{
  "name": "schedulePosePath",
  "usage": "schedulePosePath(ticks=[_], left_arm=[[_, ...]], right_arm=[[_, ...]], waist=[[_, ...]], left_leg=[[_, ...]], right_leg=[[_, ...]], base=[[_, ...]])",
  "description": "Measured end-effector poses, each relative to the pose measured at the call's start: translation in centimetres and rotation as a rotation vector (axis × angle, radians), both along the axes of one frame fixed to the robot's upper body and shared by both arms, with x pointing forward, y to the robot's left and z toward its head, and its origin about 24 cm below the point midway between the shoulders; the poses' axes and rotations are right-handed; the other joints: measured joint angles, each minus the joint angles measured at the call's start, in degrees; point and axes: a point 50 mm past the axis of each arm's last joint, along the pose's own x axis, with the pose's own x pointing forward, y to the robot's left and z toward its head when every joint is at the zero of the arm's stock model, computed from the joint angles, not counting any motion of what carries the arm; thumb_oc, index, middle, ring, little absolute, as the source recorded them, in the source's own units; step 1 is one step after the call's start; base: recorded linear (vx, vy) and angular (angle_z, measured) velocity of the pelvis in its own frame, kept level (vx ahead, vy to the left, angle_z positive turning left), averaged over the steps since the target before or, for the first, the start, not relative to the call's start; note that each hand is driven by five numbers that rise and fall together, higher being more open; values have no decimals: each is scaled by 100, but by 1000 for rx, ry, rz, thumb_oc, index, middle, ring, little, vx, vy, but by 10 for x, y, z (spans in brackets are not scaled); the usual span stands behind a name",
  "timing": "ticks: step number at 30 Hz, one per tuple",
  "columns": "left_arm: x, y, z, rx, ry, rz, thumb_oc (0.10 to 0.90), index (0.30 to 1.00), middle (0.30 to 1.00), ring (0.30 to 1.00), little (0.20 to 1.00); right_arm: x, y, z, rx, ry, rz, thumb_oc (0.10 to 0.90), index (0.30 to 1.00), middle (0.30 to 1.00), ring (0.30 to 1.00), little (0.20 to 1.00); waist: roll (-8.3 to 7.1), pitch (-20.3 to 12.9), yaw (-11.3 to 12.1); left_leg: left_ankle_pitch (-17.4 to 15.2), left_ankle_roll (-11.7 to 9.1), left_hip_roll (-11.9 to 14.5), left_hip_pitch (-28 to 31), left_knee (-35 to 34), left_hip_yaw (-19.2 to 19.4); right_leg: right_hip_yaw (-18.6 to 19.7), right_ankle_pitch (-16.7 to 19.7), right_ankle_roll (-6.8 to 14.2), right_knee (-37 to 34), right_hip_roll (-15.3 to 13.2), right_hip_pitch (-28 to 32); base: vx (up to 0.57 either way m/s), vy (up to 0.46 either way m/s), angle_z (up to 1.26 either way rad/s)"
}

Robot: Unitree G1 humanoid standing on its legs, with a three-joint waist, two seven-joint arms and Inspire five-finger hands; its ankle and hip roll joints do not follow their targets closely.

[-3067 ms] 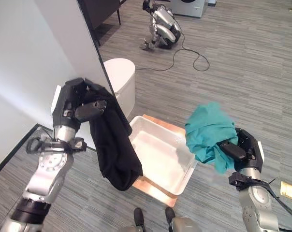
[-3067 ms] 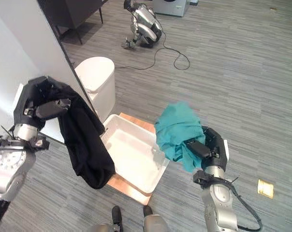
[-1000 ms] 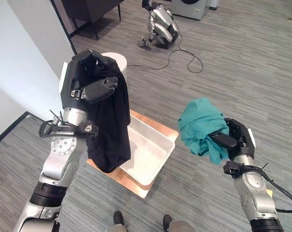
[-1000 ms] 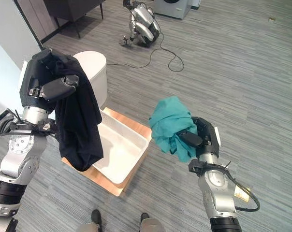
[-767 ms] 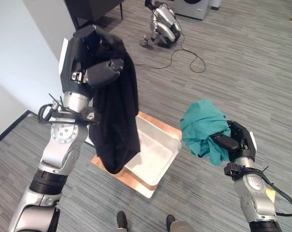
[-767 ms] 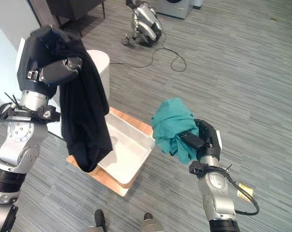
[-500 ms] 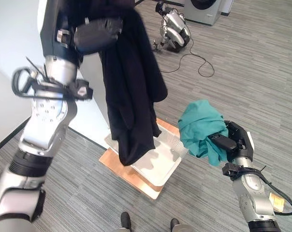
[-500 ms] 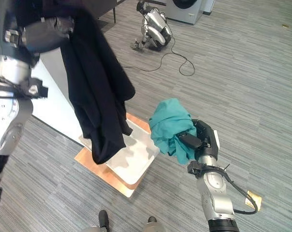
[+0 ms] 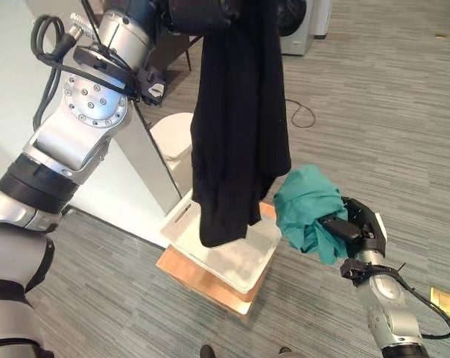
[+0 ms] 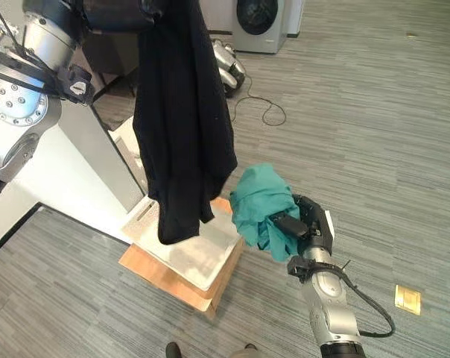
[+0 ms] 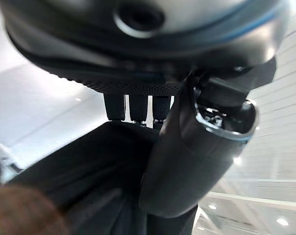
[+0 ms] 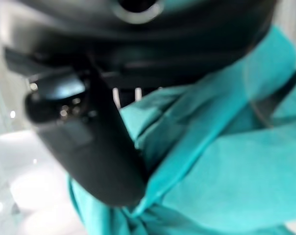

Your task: Pick up bed clothes into laundry basket.

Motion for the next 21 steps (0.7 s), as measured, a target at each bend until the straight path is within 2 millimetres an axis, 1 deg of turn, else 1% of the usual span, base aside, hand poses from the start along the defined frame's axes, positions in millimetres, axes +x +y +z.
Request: schedulePosePath(ticks=[2,3,8,12,17,21], left_arm=[[6,7,-3,-2,24,31,400,300,300,300,300],[11,14,-6,-13,50,68,400,300,300,300,300],[27,35,-17,-54,139,173,400,300,300,300,300],[32,40,-22,-70,187,190,400,300,300,300,300],[36,45,-26,-59,219,206,400,300,300,300,300],[39,53,-30,-54,245,230,400,300,300,300,300]], right_arm=[[-5,-1,-5,0,21,-6,400,300,300,300,300],[-9,-2,-8,0,35,-10,400,300,300,300,300],[-18,-5,-17,1,73,-22,400,300,300,300,300],[-20,-6,-18,1,77,-26,400,300,300,300,300],[-20,-1,-20,25,76,-28,400,300,300,300,300],[-22,2,-24,41,84,-28,400,300,300,300,300]], waist=[[-9,-4,-18],[-16,-6,-27],[-58,-23,-127],[-83,-18,-152],[-183,-66,-211],[-192,-70,-241]], left_leg=[[-5,4,3,-17,0,68],[-10,12,1,-24,0,109],[-10,13,-6,-59,-1,132],[-11,14,-5,-59,-1,141],[-12,15,-7,-59,-1,230],[-13,15,-7,-60,-2,272]], right_leg=[[75,15,5,3,7,-42],[130,35,12,7,-1,-93],[155,55,26,-2,-15,-122],[168,56,27,-4,-13,-150],[257,67,43,-4,-17,-188],[299,88,42,-4,-20,-219]], base=[[22,27,-15],[26,27,-17],[17,20,-6],[4,8,0],[9,22,-7],[5,11,-6]])
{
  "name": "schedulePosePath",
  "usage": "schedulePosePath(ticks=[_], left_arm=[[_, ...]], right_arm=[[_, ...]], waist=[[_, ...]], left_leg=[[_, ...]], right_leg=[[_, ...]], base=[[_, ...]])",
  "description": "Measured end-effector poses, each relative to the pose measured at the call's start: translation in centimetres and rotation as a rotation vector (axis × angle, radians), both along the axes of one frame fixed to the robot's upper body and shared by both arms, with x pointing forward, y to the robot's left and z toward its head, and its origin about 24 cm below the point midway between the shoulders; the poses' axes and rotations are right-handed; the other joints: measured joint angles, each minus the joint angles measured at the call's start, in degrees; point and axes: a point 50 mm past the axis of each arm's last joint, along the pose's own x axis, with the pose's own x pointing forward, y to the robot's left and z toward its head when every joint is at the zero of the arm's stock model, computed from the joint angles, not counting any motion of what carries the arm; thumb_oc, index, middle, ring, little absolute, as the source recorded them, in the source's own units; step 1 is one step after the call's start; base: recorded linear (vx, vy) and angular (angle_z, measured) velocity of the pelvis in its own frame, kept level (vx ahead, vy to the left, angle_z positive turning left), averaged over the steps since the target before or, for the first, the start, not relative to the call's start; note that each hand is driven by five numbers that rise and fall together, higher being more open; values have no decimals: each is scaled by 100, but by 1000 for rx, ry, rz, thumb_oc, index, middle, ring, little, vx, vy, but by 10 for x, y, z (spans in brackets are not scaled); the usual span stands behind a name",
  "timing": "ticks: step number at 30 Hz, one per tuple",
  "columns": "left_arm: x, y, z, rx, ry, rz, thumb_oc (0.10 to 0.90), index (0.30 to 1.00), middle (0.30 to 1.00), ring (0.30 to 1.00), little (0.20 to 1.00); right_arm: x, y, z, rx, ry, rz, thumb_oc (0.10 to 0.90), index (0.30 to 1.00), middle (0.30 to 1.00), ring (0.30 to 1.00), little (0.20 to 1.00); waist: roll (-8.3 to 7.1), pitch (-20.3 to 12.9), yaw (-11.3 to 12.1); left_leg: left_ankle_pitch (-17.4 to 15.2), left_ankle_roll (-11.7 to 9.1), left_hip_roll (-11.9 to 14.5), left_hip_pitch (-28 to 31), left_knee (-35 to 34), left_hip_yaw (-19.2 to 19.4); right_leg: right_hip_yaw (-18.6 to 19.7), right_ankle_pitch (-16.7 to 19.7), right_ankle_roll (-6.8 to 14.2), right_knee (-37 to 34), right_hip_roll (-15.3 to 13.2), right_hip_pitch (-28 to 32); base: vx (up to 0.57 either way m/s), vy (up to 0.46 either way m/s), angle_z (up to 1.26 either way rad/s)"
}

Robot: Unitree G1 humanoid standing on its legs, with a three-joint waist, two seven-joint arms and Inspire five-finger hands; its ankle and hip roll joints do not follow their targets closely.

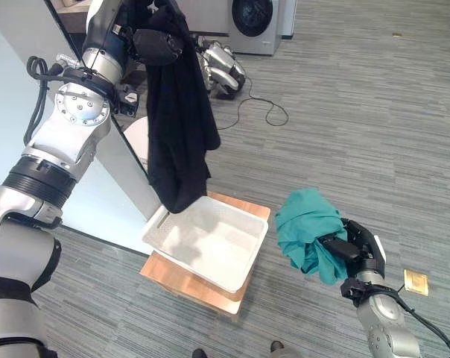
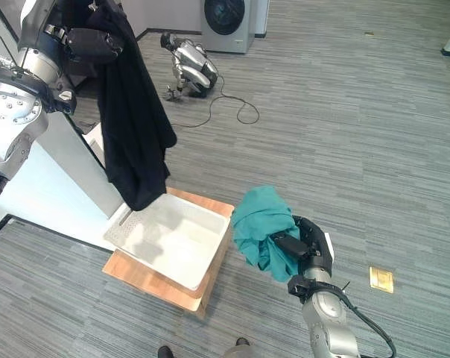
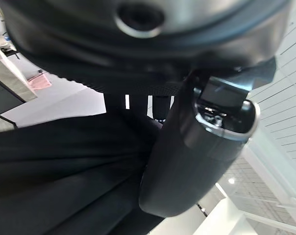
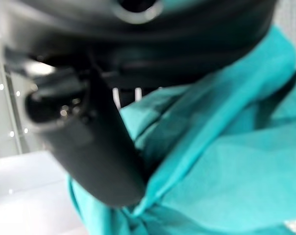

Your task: Pick up bed clothes into laundry basket.

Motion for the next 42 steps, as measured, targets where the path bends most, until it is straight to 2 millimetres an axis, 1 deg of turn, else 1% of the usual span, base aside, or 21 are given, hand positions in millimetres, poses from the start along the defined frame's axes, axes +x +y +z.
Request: schedulePosePath(ticks=[6,10,13,16,19,23,28,30,32,35,37,39,42], left_arm=[[2,5,-8,7,35,5,400,300,300,300,300],[4,13,-31,-5,94,24,400,300,300,300,300],[5,21,-57,-4,167,43,400,300,300,300,300],[5,28,-75,-6,230,68,400,300,300,300,300],[3,37,-85,-44,252,90,400,300,300,300,300],[2,42,-96,-47,278,102,400,300,300,300,300],[2,40,-104,73,309,115,400,300,300,300,300],[2,37,-111,124,321,115,400,300,300,300,300],[2,33,-120,160,346,104,400,300,300,300,300],[2,24,-140,204,403,80,400,300,300,300,300],[1,19,-154,276,443,74,400,300,300,300,300],[-1,17,-168,324,476,76,400,300,300,300,300],[-3,19,-177,412,502,89,400,300,300,300,300]], right_arm=[[-2,-1,-1,0,7,-2,400,300,300,300,300],[-2,0,-2,0,7,-1,400,300,300,300,300],[-2,0,-2,-1,8,1,400,300,300,300,300],[-2,1,-2,-2,9,4,400,300,300,300,300],[-2,1,-2,-5,11,7,400,300,300,300,300],[-3,1,-3,-7,17,6,400,300,300,300,300],[-4,1,-4,-8,19,16,400,300,300,300,300],[-5,2,-5,-7,21,25,400,300,300,300,300],[-6,3,-6,-7,28,28,400,300,300,300,300],[-8,5,-9,-6,39,37,400,300,300,300,300],[-9,5,-10,-15,45,41,400,300,300,300,300],[-11,4,-11,-15,52,39,400,300,300,300,300],[-12,4,-12,-15,56,38,400,300,300,300,300]], waist=[[1,0,-2],[1,-1,-3],[1,-1,-1],[1,-1,32],[-1,1,14],[-7,5,18],[-23,15,21],[-30,19,19],[-40,26,15],[-63,39,4],[-82,53,7],[-96,62,2],[-129,88,-12]], left_leg=[[-16,10,3,0,0,4],[-24,17,0,0,0,12],[-24,17,2,0,0,26],[-24,17,1,-1,0,91],[-24,17,9,-15,0,121],[-24,17,18,-33,0,120],[-24,17,17,-70,0,113],[-23,17,17,-83,0,95],[-24,17,16,-83,0,80],[-24,18,16,-92,-2,81],[-24,17,17,-108,-2,88],[-24,17,17,-108,-2,115],[-23,17,19,-116,-2,134]], right_leg=[[3,5,-2,0,3,-12],[15,10,0,0,0,-21],[32,17,-1,-1,1,-30],[105,35,7,-3,1,-63],[119,47,2,-12,4,-73],[115,82,0,-67,13,-76],[100,158,15,-202,10,-42],[88,169,13,-223,11,-23],[73,170,12,-239,11,-24],[67,196,4,-297,10,-12],[74,211,0,-315,10,-20],[91,217,-5,-329,7,-26],[106,264,-3,-413,6,7]], base=[[0,0,0],[0,0,0],[0,2,-1],[-2,10,-10],[2,1,-6],[-1,0,-1],[0,0,0],[-3,1,3],[1,1,3],[0,0,0],[2,-3,-2],[12,-9,-6],[8,-4,-4]])
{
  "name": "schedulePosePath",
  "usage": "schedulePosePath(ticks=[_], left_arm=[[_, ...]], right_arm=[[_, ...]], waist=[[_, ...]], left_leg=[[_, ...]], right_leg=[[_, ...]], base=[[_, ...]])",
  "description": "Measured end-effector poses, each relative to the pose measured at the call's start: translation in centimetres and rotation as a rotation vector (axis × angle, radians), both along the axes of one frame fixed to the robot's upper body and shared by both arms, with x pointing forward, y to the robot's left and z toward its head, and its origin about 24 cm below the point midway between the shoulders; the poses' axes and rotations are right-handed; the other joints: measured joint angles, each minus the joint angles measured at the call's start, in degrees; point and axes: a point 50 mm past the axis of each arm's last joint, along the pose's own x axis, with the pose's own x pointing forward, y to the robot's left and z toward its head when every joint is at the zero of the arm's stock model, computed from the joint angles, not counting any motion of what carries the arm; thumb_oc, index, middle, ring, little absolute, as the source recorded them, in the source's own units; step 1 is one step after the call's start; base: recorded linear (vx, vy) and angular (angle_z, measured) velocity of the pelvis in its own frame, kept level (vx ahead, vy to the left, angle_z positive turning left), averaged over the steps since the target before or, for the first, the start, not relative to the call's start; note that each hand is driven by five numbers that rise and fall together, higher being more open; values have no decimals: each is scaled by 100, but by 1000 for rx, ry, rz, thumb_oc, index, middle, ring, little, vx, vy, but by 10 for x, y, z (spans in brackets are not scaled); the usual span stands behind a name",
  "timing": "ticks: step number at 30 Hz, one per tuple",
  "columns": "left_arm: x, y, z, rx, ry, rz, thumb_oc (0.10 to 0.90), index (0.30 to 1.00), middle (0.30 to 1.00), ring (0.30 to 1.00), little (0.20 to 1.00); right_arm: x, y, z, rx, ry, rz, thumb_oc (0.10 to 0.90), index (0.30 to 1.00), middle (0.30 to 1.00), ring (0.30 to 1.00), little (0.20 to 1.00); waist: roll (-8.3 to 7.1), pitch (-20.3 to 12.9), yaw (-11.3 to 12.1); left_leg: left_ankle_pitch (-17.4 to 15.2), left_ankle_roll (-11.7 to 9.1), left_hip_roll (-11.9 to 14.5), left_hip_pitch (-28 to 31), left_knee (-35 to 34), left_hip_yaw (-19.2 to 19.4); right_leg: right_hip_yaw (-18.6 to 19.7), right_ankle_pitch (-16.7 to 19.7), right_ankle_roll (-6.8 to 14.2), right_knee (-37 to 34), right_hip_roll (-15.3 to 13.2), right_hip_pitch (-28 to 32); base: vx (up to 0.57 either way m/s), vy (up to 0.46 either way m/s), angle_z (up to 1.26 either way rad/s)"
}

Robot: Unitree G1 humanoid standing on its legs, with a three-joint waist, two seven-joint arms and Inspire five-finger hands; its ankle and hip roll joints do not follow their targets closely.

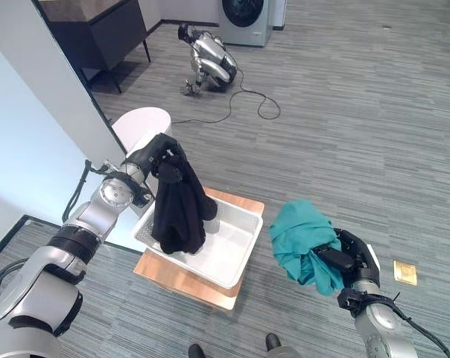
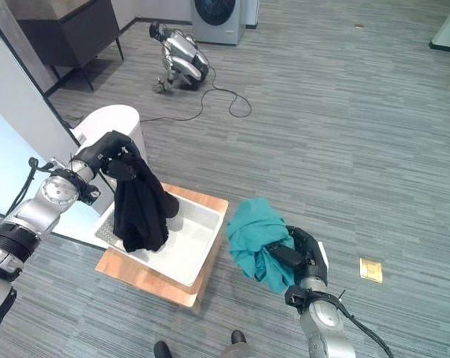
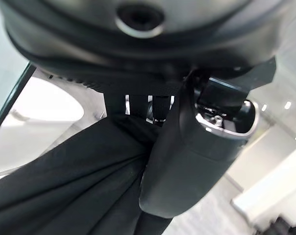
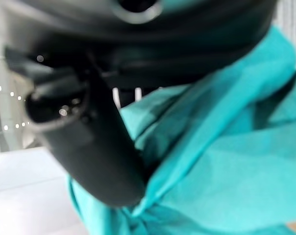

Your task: Pick up bed clothes into laundry basket.

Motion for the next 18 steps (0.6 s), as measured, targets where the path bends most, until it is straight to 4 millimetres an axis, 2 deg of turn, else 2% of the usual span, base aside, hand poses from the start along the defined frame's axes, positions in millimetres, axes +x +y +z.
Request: schedulePosePath(ticks=[9,18], left_arm=[[0,21,-21,143,72,99,400,300,300,300,300],[0,17,-24,283,72,72,400,300,300,300,300]], right_arm=[[-6,-1,-4,1,20,-1,400,300,300,300,300],[-7,-1,-5,3,22,8,400,300,300,300,300]], waist=[[-13,18,2],[-21,81,17]], left_leg=[[0,0,1,-3,-2,2],[-2,-3,-2,-8,-3,-2]], right_leg=[[-6,26,3,-80,0,15],[-13,27,6,-81,-4,15]], base=[[0,0,0],[0,0,0]])
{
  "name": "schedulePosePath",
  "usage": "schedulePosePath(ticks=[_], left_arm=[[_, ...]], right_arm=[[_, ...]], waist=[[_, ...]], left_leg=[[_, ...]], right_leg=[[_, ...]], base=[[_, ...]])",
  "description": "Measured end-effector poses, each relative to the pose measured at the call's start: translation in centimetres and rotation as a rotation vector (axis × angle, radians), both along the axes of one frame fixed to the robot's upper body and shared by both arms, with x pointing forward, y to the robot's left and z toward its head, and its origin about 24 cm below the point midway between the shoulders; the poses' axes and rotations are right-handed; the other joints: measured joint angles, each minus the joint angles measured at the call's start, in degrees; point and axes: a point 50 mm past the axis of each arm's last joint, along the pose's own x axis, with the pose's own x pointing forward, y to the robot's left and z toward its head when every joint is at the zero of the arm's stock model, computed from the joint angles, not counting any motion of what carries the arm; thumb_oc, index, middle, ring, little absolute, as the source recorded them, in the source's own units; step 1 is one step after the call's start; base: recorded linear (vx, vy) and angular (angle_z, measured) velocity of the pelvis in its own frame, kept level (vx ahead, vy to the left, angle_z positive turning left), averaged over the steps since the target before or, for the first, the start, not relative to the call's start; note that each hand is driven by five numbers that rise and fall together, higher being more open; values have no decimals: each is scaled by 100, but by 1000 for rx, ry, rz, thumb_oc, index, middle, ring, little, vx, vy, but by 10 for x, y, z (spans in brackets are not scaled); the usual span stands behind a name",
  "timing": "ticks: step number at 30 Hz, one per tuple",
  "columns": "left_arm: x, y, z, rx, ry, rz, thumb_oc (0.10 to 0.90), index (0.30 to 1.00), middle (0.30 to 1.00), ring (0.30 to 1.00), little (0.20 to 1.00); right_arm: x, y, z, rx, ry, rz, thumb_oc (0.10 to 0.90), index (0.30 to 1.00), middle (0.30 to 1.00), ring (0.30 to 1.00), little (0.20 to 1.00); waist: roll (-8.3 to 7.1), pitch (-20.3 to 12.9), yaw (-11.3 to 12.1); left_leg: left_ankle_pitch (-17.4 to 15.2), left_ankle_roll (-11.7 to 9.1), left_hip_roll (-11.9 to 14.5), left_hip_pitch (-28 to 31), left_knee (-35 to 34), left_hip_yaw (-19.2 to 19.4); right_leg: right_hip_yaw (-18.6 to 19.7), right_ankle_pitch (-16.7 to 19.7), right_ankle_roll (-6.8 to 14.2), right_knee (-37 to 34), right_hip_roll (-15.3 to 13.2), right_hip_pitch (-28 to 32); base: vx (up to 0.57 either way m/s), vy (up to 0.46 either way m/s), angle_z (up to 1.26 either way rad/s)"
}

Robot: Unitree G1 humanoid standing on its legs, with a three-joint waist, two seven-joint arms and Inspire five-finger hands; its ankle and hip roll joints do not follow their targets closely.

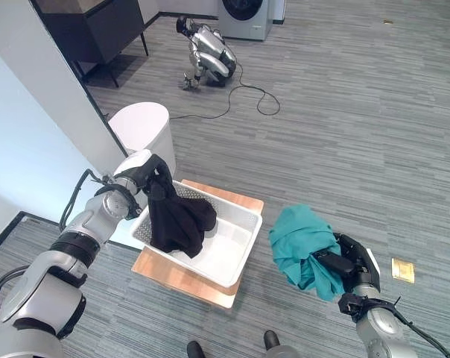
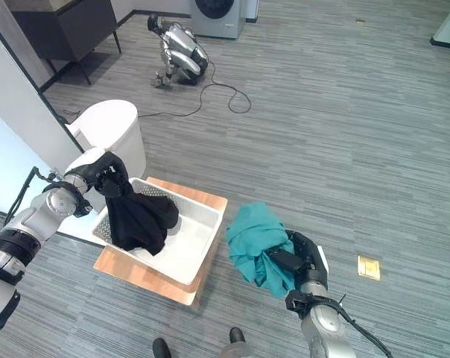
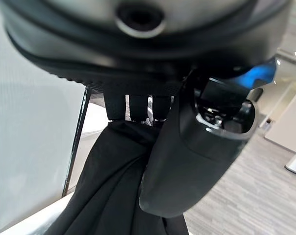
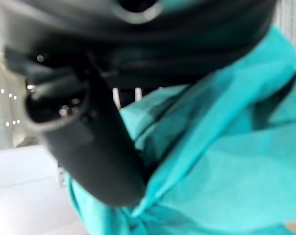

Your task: Pick up bed clothes into laundry basket.

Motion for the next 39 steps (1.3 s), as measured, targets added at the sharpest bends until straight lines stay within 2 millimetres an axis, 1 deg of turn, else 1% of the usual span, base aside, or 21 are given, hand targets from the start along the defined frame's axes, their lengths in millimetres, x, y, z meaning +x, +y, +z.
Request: schedulePosePath(ticks=[8,10,11,12,13,14,19,21,25,28,30,31,32,35,36,37,38,39], left_arm=[[-2,-36,-31,-42,70,-76,400,300,300,300,300],[-2,-49,-41,-65,98,-91,400,300,300,300,300],[-2,-50,-42,-66,99,-91,400,300,300,300,300],[-4,-59,-48,-65,117,-107,400,300,300,300,300],[-4,-61,-50,-46,122,-118,629,644,644,644,644],[-5,-62,-51,-30,125,-124,800,900,900,900,900],[-4,-62,-50,-7,117,-125,800,900,900,900,900],[-4,-62,-48,-8,110,-126,800,900,900,900,900],[-3,-52,-34,12,65,-130,800,900,900,900,900],[-5,-37,-2,98,-5,-171,800,900,900,900,900],[-5,-33,17,108,-53,-181,800,900,900,900,900],[-6,-34,31,113,-87,-198,800,900,900,900,900],[-8,-35,40,111,-115,-220,800,900,900,900,900],[-15,-40,59,108,-172,-277,800,900,900,900,900],[-20,-44,70,92,-204,-315,800,900,900,900,900],[-24,-46,76,83,-220,-333,800,900,900,900,900],[-28,-49,86,66,-255,-361,800,900,900,900,900],[-31,-48,91,48,-268,-368,800,900,900,900,900]], right_arm=[[0,3,-1,-6,6,14,400,300,300,300,300],[0,4,-2,-5,7,20,400,300,300,300,300],[0,4,-2,-5,7,20,400,300,300,300,300],[0,5,-2,-5,8,22,400,300,300,300,300],[0,5,-2,-5,8,22,400,300,300,300,300],[0,4,-2,-8,8,22,400,300,300,300,300],[-2,3,-3,-13,14,19,400,300,300,300,300],[-1,3,-2,-13,12,17,400,300,300,300,300],[-2,2,-3,-13,15,15,400,300,300,300,300],[-2,-1,-1,-17,9,0,400,300,300,300,300],[-3,-4,0,-19,7,-11,400,300,300,300,300],[-3,-6,0,-23,5,-17,400,300,300,300,300],[-3,-7,0,-25,4,-22,400,300,300,300,300],[-2,-7,1,-31,1,-22,400,300,300,300,300],[-2,-8,1,-36,3,-22,400,300,300,300,300],[-3,-8,1,-37,4,-24,400,300,300,300,300],[-3,-10,2,-42,3,-32,400,300,300,300,300],[-2,-11,2,-45,1,-31,400,300,300,300,300]], waist=[[-6,10,-17],[-5,11,-36],[-5,11,-36],[-1,13,-56],[-1,14,-68],[-1,14,-107],[19,31,-161],[68,80,-151],[100,121,-147],[106,134,-123],[109,135,-103],[118,141,-11],[129,146,39],[148,154,174],[152,157,240],[152,159,258],[153,159,324],[153,159,335]], left_leg=[[-4,-5,-1,-1,0,4],[-6,-4,-1,0,0,11],[-6,-4,-1,0,0,10],[-27,3,1,0,0,18],[-32,9,0,-1,0,20],[-36,9,-3,0,0,27],[-37,9,1,1,0,28],[-39,7,0,1,-1,24],[-39,7,-1,-1,0,10],[-38,6,-12,1,0,-9],[-38,6,-18,5,1,-57],[-38,6,-17,-1,1,-101],[-38,6,-21,0,1,-132],[-38,7,-31,-2,1,-165],[-38,7,-35,-7,1,-210],[-39,7,-37,-8,1,-225],[-39,7,-44,-8,1,-251],[-39,7,-47,-8,1,-269]], right_leg=[[6,0,0,0,-1,-7],[17,0,0,0,-1,-13],[17,0,0,0,-1,-13],[27,0,0,0,1,-21],[32,1,1,1,0,-22],[38,1,2,1,-5,-25],[39,1,2,1,-2,-24],[36,1,2,0,-4,-17],[23,2,3,0,-2,5],[-7,3,2,-2,-11,36],[-72,-7,12,-3,-14,68],[-107,-9,15,-3,-11,77],[-132,-13,18,-3,-12,104],[-171,-19,24,-4,-20,117],[-211,-20,25,-3,-20,134],[-229,-20,26,-3,-20,140],[-256,-22,28,-3,-23,143],[-262,-23,29,-3,-25,164]], base=[[0,0,0],[0,0,0],[7,3,-3],[0,0,0],[7,-3,-4],[0,0,0],[0,0,0],[0,0,0],[0,0,0],[-9,-8,5],[-17,-12,15],[-24,-9,15],[-23,-4,15],[-20,-2,8],[-16,6,9],[-15,6,14],[-16,8,10],[-16,5,13]])
